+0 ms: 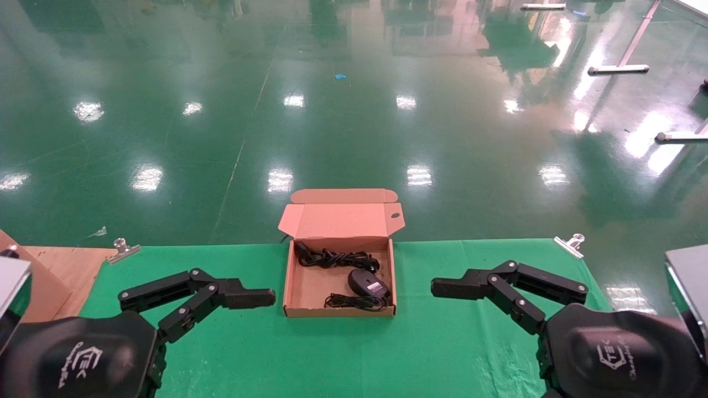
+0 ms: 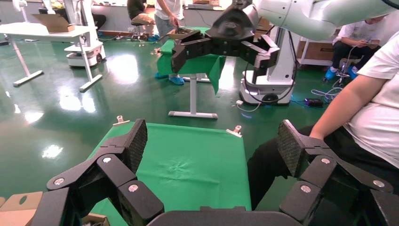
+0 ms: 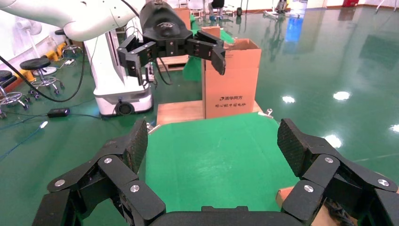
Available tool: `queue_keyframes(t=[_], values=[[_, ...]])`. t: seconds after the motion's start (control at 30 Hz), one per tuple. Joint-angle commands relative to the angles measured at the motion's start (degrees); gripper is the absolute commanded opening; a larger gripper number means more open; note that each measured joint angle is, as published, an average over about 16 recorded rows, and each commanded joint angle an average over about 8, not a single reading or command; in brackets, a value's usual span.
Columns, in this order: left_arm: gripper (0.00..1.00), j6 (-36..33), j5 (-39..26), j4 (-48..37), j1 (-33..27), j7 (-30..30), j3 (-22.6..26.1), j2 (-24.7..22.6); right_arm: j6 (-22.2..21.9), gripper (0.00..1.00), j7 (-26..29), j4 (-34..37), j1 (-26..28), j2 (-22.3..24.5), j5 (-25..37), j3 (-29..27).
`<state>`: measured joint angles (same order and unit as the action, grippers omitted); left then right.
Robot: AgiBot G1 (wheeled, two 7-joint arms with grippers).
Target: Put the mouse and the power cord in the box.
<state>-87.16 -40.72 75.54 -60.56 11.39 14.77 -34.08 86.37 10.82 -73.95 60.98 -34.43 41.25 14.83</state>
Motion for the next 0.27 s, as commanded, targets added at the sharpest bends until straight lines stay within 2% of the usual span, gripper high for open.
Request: queue_keyframes(t=[0.03, 0.27], values=[[1.0, 0.2, -0.1, -0.2, -0.1, -0.1, 0.1, -0.1, -0.1, 1.0, 0.0, 0.1, 0.1, -0.1, 0.1, 0.2], [1.0, 0.7, -0.4, -0.9, -0.4, -0.3, 0.6, -0.4, -0.3, 1.0, 0.0, 0.2, 0.3, -0.3, 0.3, 0.6]])
